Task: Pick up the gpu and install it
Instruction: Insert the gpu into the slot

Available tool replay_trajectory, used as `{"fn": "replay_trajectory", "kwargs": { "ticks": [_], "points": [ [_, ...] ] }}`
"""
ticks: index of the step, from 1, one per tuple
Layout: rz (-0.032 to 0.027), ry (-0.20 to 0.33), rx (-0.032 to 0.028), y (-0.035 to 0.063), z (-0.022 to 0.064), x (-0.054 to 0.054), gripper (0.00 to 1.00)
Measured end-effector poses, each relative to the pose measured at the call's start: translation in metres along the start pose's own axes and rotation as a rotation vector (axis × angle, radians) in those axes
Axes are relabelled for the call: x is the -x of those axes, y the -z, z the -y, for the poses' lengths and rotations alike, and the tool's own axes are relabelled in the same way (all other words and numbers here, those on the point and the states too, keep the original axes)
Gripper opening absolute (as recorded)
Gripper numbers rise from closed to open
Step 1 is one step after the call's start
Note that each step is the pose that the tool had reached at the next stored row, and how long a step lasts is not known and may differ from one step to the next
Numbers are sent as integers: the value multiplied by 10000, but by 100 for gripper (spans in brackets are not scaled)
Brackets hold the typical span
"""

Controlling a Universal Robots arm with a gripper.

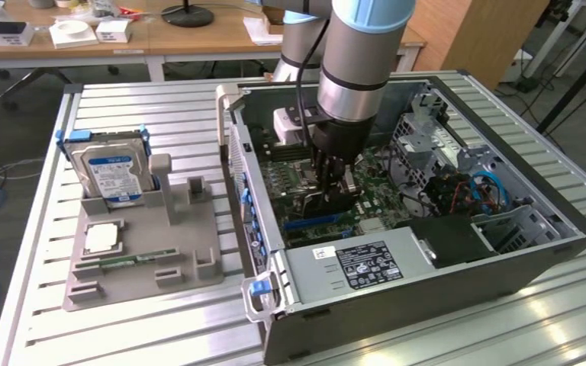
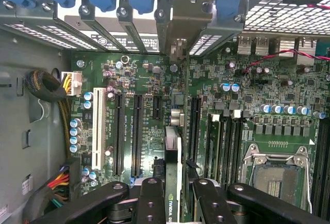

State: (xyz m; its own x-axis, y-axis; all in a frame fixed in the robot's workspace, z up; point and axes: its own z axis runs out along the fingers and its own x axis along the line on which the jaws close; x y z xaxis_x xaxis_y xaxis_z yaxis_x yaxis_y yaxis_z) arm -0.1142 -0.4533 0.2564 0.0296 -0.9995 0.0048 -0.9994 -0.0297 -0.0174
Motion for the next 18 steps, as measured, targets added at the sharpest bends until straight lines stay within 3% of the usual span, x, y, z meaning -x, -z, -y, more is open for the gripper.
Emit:
{"fn": "replay_trajectory", "kwargs": {
  "ticks": [18],
  "points": [
    [-29, -45, 1, 0, 1, -1, 26]
  ]
}}
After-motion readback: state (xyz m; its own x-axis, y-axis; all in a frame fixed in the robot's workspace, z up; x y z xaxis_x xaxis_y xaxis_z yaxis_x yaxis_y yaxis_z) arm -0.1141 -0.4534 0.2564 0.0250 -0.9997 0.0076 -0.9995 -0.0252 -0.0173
